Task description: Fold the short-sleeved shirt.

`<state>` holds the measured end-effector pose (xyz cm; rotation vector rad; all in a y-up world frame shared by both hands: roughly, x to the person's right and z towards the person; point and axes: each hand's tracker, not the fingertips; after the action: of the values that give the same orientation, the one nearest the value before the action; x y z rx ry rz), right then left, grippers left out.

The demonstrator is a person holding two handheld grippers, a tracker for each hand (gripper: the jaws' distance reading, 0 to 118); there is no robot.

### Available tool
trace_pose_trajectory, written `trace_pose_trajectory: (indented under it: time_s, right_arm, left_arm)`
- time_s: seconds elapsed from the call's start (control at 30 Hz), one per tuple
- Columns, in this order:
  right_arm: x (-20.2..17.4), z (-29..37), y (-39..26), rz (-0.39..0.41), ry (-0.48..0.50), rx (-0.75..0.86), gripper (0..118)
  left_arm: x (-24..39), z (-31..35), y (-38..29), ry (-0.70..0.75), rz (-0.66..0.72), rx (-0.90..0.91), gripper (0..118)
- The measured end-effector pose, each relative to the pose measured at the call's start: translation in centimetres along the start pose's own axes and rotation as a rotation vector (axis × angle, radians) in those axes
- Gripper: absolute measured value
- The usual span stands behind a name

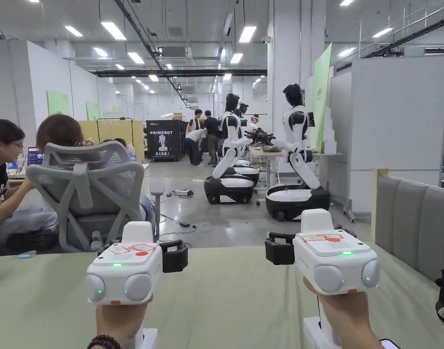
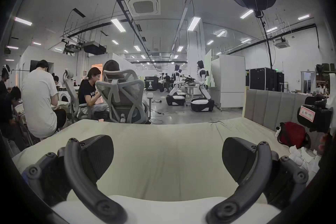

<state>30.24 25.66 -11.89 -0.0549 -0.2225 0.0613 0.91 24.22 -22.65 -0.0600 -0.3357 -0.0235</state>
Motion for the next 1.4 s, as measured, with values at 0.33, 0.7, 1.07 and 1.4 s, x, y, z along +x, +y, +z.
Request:
trace_pose_trajectory:
  time_s: [0.33,0.7,1.07,1.4]
  right_arm:
    - [-0.1,0.5,0.1,-0.01,0.008,-0.005,118]
    - [-1.4,0.3,0.1,0.001,-0.052,-0.037,118]
    - [-1.2,0.1,-0.2,-0.025,-0.034,-0.019,118]
    - [-0.6,0.4,0.8,-0.087,-0.092,-0.053,118]
  left_arm:
    - [0.0,0.5,0.3,-0.007,0.006,0.001,118]
    - [-0.5,0.7,-0.1,-0.009,-0.012,-0.002,118]
    - [-0.8,0.6,-0.2,-0.006,-0.008,-0.001,118]
    - [-0.7,0.2,-0.8,-0.004,-0.014,-0.019,118]
